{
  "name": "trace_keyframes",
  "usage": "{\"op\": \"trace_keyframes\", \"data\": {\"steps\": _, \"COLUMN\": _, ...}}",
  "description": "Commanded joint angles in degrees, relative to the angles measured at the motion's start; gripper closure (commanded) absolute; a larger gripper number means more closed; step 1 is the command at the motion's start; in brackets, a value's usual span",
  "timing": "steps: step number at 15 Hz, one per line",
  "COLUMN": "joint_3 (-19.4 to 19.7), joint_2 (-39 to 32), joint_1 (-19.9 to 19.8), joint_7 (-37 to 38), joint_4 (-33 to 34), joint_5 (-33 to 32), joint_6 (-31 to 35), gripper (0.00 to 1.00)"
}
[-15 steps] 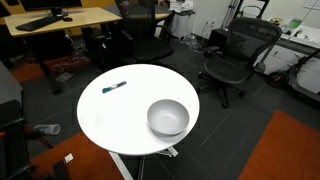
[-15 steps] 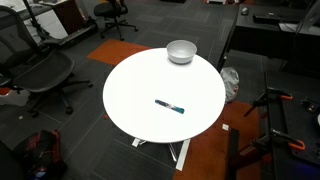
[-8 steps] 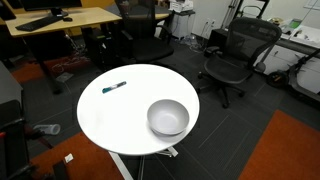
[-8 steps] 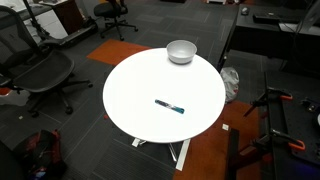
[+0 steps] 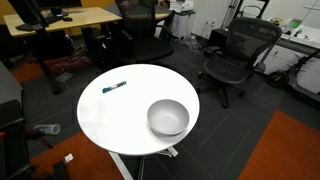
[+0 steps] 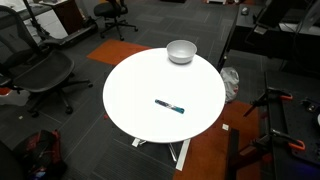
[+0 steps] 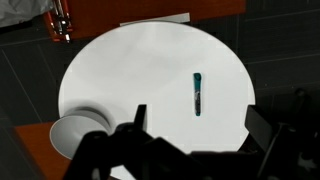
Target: Put the marker in the bowl
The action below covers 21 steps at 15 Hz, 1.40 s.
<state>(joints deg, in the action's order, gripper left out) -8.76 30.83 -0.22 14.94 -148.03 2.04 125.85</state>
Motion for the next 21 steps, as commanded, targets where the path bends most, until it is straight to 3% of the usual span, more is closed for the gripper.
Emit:
{"op": "trace_keyframes", "data": {"steps": 1, "joint_3": -1.5, "joint_2": -8.7, "joint_1": -0.1, "joint_7": 1.9, "joint_4": 1.8, "joint_5": -2.7, "joint_6": 5.1, "gripper": 0.00}}
{"op": "trace_keyframes", "data": {"steps": 11, "joint_3": -0.3, "joint_2": -30.9, "joint_1": 1.3, "joint_7": 2.7, "joint_4": 8.8, "joint_5": -7.7, "joint_6": 17.4, "gripper": 0.00}}
{"op": "trace_keyframes", "data": {"steps": 21, "joint_3": 5.0, "joint_2": -47.2, "joint_1": 5.9, "joint_7": 5.5, "joint_4": 21.3, "joint_5": -12.2, "joint_6": 18.5, "gripper": 0.00}}
